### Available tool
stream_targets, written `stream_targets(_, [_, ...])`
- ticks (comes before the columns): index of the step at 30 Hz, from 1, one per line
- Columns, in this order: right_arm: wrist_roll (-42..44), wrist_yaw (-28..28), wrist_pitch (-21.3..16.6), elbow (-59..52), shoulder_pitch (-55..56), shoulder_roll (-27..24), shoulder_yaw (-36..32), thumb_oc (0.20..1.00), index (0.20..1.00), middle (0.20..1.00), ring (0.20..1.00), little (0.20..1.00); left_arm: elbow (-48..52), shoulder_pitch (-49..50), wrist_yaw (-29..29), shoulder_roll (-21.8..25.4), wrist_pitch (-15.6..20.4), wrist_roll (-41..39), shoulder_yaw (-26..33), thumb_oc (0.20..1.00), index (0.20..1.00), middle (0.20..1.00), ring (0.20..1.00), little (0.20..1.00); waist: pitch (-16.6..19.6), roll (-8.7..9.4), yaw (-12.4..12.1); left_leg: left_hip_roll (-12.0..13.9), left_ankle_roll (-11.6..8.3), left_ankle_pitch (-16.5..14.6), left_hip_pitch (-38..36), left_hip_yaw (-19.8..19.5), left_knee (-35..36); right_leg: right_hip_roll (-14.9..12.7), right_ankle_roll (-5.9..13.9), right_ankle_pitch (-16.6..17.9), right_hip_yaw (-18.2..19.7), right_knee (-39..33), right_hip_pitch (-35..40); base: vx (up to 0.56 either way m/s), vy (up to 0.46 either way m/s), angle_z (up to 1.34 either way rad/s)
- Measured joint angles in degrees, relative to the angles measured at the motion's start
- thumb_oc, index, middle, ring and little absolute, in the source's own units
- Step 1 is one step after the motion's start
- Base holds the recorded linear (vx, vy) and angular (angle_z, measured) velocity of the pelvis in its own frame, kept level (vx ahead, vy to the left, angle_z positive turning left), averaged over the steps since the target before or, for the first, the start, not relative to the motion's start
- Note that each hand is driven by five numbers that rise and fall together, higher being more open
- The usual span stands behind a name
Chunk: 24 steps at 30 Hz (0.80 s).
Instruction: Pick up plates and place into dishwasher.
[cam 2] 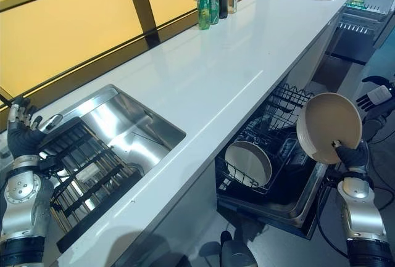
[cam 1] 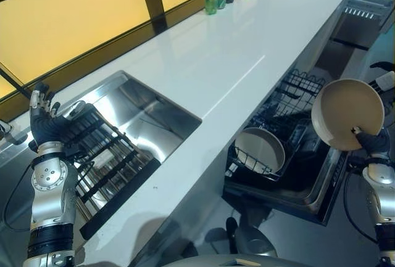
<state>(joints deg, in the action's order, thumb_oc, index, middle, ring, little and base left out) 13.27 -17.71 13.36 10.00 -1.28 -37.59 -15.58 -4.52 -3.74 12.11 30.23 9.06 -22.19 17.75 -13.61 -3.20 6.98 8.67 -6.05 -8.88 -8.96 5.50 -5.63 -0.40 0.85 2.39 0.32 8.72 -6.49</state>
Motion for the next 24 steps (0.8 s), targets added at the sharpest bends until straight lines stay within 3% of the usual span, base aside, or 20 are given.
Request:
stream_targets(5, [-1.1,-0.6,0.5,2.7,-2.3,-2.2,1.1,0.2,0.2,0.2,0.2,0.2,0.0,-1.0,3.2,2.6,-0.8,-0.1,-3.7,1.0,1.0,1.0,1.0,1.0,-2.6,-0.46,-0.7,-0.3,-0.77,0.5,5.3,-1.8,-1.9,-0.3,-0.03,2.3,-0.1,-2.5,-2.2,-0.21,-0.023,0.15])
stream_targets(8, [-2.5,-0.8,0.6,5.7,-6.9,-4.1,3.5,0.2,0.2,0.2,0.2,0.2,0.0,-3.7,5.2,2.9,-0.7,-1.7,-5.0,1.0,1.0,1.0,1.0,1.0,-6.0,-0.86,-0.7,-1.0,-1.09,1.0,8.7,-2.7,-2.9,-1.2,0.09,3.9,-0.7,-4.0,-3.8,-0.09,-0.029,0.14])
stream_targets(13, [-2.6,1.4,0.3,11.6,-12.3,-5.8,9.9,0.2,0.2,0.2,0.2,0.2,0.0,-8.0,7.1,4.0,-0.7,-1.8,-7.3,1.0,1.0,1.0,1.0,1.0,-8.4,-1.12,-1.4,-0.9,-1.42,1.3,10.5,-4.1,-3.1,-1.3,-0.3,4.6,-1.9,-5.3,-4.4,-0.07,-0.068,0.13])
stream_targets(17, [-3.0,3.0,-2.1,15.5,-17.3,-7.8,12.3,0.2,0.2,0.2,0.2,0.2,-0.1,-10.9,7.8,5.4,-0.5,-1.8,-7.8,1.0,1.0,1.0,1.0,1.0,-9.4,-1.17,-1.9,-0.9,-1.55,1.3,12.4,-4.8,-3.7,-1.4,-0.43,5.1,-2.8,-5.8,-5.7,-0.07,-0.083,0.11])
stream_targets(24, [-12.7,4.1,-3.4,18.9,-23.0,-13.0,18.6,0.2,0.2,0.2,0.2,0.2,-1.4,-14.9,8.4,7.6,-0.4,-1.8,-9.5,1.0,1.0,1.0,1.0,1.0,-12.6,-1.14,-3.4,-0.6,-1.74,1.4,14.4,-5.9,-4.5,-1.5,-0.56,5.2,-4.5,-6.1,-6.1,-0.04,-0.085,0.12])
